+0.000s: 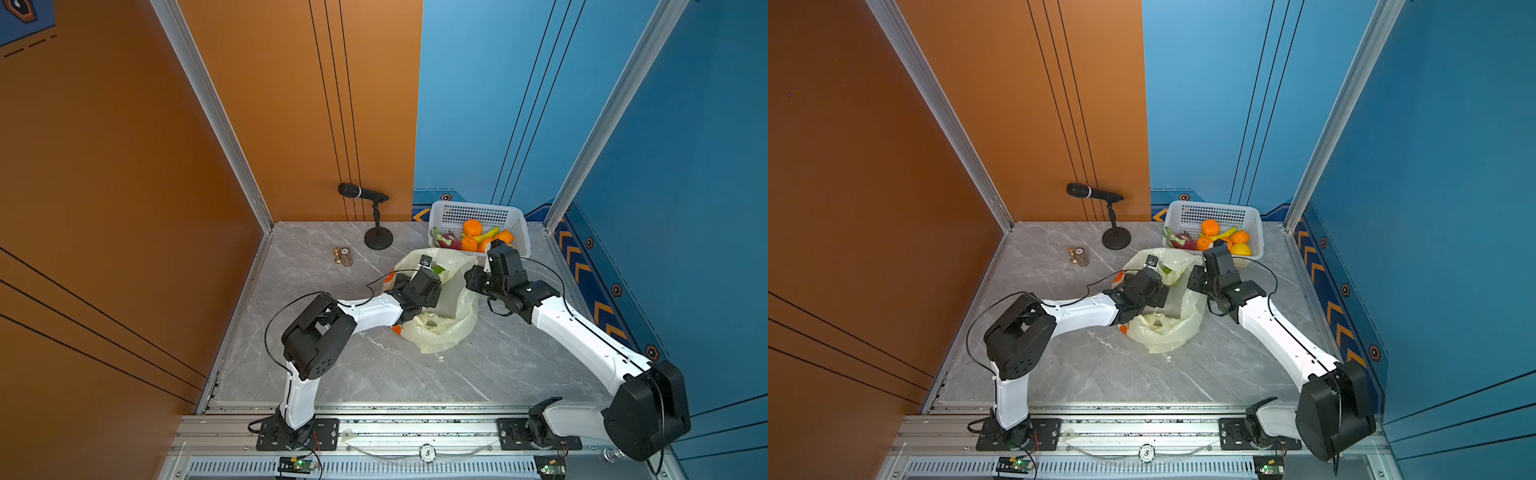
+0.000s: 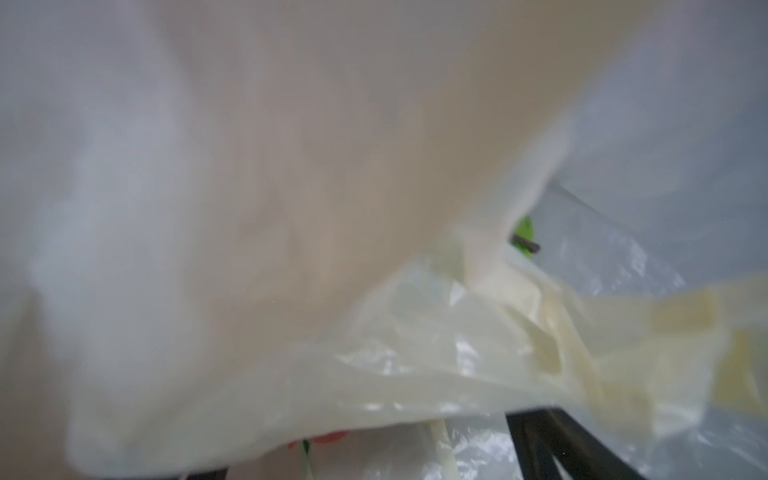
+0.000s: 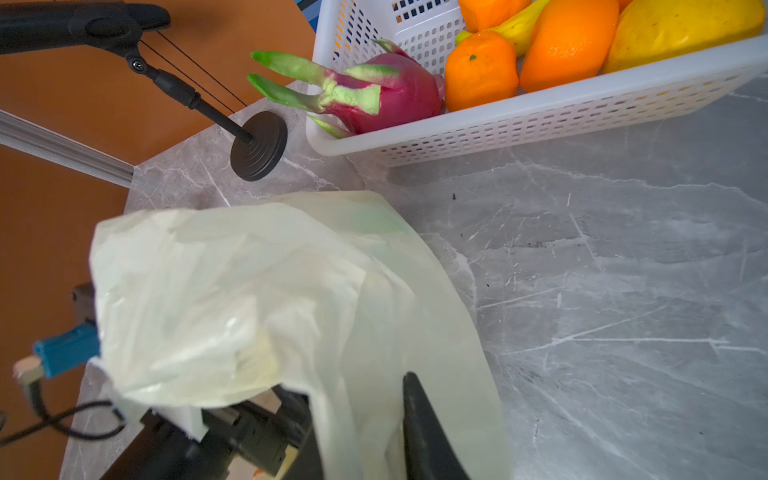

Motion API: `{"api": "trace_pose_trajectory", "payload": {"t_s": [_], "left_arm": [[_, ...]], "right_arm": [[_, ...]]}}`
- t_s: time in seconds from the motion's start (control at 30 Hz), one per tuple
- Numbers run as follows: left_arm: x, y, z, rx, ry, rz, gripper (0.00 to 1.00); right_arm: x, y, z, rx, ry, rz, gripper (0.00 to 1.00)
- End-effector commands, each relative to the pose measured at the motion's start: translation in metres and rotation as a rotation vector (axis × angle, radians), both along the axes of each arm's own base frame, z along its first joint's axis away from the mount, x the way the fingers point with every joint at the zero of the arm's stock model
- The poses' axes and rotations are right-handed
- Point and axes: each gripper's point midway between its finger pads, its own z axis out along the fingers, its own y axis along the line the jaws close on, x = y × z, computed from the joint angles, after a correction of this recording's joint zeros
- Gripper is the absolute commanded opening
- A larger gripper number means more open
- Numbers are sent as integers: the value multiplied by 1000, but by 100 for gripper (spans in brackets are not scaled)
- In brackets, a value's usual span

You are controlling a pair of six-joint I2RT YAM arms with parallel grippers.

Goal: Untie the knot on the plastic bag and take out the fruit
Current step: 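Hold the bag open with the right gripper while the left gripper grasps the green pear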

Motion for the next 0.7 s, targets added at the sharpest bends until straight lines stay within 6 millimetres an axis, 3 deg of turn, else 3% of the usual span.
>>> {"api": "trace_pose_trajectory", "payload": {"t_s": [0.0, 0.2, 0.5, 0.67], "left_arm": [[16, 17, -2, 65, -13, 71, 98], [34, 23, -24, 87, 42, 84, 98], [43, 22, -64, 66, 151, 85, 99], [39, 15, -66, 27, 174, 55, 73]], "right_arm": [[-13, 4, 1, 4, 6, 28, 24], [-19, 7, -9, -10, 29, 47, 24], [-23, 12, -9, -8, 35, 70, 26], [-25, 9, -6, -16, 29, 70, 29]]}}
